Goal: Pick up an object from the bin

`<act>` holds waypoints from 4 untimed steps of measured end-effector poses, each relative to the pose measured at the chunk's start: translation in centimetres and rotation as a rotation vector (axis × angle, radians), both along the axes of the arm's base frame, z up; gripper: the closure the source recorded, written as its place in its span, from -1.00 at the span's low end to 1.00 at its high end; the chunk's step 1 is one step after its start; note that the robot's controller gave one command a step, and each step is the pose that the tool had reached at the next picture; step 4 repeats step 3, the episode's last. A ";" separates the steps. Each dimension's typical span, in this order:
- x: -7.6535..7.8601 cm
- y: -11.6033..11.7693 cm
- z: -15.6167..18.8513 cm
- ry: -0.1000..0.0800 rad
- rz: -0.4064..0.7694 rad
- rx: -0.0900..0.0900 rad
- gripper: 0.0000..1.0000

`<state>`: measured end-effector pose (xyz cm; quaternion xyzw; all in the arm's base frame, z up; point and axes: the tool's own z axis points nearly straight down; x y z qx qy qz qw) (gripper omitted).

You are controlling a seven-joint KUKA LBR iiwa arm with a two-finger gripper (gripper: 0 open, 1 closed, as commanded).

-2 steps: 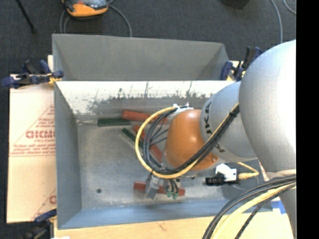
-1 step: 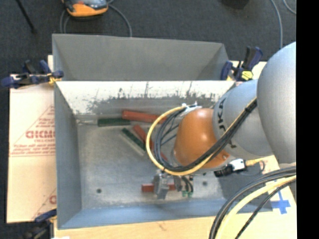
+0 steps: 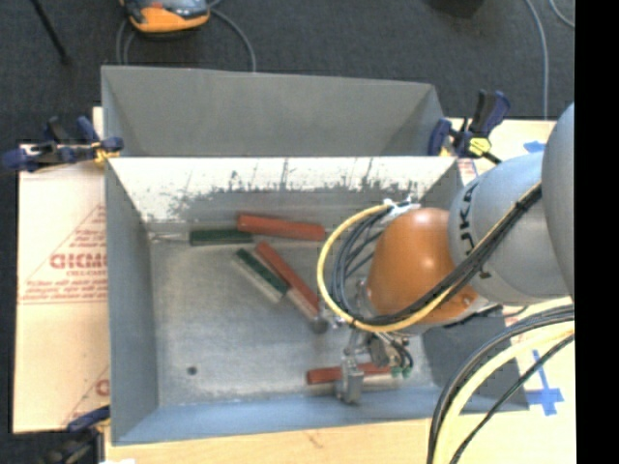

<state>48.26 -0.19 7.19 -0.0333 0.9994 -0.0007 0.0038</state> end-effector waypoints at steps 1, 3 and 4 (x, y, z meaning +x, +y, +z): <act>0.1 2.6 -0.1 0.001 0.056 0.000 1.00; 2.1 -2.5 20.0 -0.001 0.265 -0.002 1.00; 2.1 -2.5 20.0 -0.001 0.265 -0.002 1.00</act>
Offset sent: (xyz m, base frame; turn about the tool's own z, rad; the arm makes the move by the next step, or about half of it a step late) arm 0.0000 0.0000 0.0000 0.0000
